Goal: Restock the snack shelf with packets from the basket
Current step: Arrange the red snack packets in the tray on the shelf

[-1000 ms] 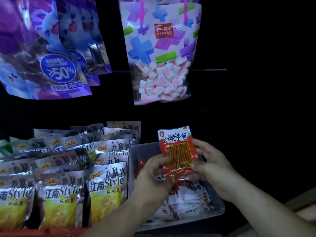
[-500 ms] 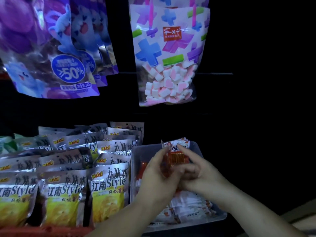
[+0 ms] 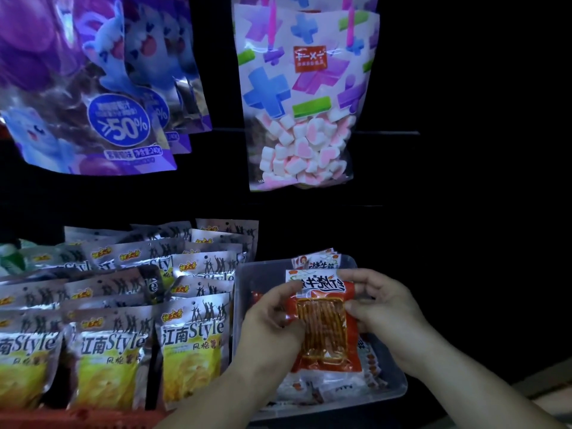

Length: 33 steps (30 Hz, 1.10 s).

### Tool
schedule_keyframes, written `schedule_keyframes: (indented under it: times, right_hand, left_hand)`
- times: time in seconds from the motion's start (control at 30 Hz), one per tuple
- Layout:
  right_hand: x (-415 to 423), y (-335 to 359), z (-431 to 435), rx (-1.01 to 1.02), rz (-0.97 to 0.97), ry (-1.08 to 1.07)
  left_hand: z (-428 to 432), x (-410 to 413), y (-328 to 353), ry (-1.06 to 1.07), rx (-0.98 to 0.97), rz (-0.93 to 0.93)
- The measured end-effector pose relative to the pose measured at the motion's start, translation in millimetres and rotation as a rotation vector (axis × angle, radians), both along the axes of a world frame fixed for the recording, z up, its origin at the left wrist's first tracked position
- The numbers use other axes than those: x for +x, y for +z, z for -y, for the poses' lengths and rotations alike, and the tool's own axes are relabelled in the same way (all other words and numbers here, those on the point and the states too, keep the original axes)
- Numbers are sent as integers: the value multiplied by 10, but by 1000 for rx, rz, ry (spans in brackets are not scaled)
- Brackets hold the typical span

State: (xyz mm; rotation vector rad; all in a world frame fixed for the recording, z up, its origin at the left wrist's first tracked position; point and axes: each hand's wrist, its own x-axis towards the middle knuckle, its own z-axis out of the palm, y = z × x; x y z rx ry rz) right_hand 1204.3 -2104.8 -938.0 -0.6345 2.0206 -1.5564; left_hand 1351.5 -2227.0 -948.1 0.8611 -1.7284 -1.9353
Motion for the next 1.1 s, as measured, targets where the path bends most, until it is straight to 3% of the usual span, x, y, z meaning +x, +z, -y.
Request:
schedule_keyframes:
  times: [0.2, 0.27, 0.4, 0.47, 0.57, 0.63, 0.83, 0.93, 1.1]
  right_hand:
    - [37, 6, 24, 3, -103, -78]
    - [44, 98, 36, -19, -112, -87]
    - [85, 272, 144, -205, 257, 62]
    - [68, 216, 209, -193, 188, 9]
    - [-14, 107, 235, -40, -153, -84]
    - [-85, 36, 220, 21, -282, -49]
    - [-248, -254, 351, 90, -298, 51]
    - [-369, -346, 406, 138, -305, 110]
    - [-476, -506, 402, 419, -313, 241]
  left_hand:
    - [16, 0, -13, 44, -146, -34]
    - [-5, 7, 7, 42, -312, -46]
    - [-75, -67, 20, -47, -801, -75]
    - [-114, -143, -40, -180, -874, -96]
    - [-138, -194, -184, -349, -706, -20]
    - [-88, -179, -302, -315, -574, 63]
    - [230, -256, -366, -64, -268, 188]
    - [440, -346, -337, -67, -194, 199]
    - [611, -506, -361, -126, -173, 271]
